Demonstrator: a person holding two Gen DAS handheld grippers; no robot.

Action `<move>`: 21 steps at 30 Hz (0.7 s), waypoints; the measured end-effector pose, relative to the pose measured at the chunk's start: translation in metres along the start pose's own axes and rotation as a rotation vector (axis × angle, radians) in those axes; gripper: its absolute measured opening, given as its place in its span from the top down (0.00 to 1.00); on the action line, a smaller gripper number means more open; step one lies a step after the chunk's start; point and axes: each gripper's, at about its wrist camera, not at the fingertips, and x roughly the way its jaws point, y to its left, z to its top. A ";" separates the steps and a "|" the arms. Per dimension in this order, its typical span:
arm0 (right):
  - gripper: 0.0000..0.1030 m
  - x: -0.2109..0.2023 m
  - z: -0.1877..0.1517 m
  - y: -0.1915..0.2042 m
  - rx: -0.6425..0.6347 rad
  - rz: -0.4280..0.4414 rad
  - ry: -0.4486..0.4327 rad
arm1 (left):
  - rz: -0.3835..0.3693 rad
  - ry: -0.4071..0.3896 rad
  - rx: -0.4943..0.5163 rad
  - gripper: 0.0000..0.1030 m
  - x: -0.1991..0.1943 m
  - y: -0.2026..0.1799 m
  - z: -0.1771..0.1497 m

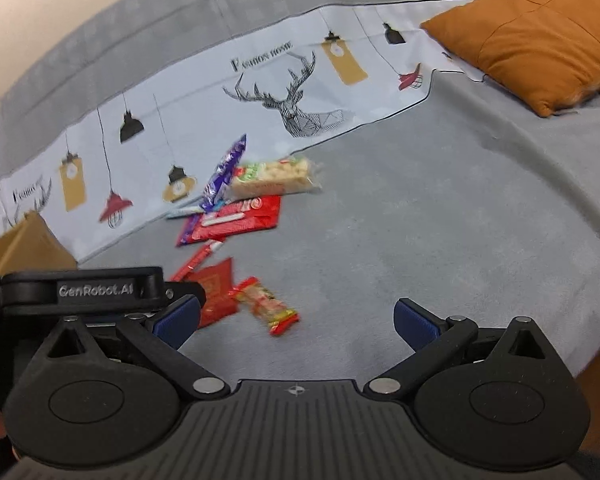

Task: Organize snacks
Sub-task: 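Grasp the red square packet with left tool while right tool grasps wrapped candy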

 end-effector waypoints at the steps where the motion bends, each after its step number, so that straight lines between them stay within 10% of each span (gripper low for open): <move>1: 0.01 0.005 0.004 -0.003 -0.030 0.019 0.003 | 0.001 0.001 -0.001 0.00 0.004 -0.001 0.002; 15: 0.22 0.070 0.003 0.004 -0.168 0.099 0.135 | 0.055 0.020 0.050 0.01 0.064 -0.004 0.016; 18: 0.28 0.076 -0.002 0.019 -0.293 0.061 0.123 | 0.076 -0.001 0.070 0.30 0.058 0.001 0.015; 19: 0.37 0.077 -0.004 0.023 -0.327 0.038 0.117 | 0.094 -0.004 0.084 0.47 0.055 0.003 0.015; 21: 0.60 0.075 -0.004 0.025 -0.352 0.003 0.107 | 0.082 0.015 0.078 0.51 0.049 0.013 0.015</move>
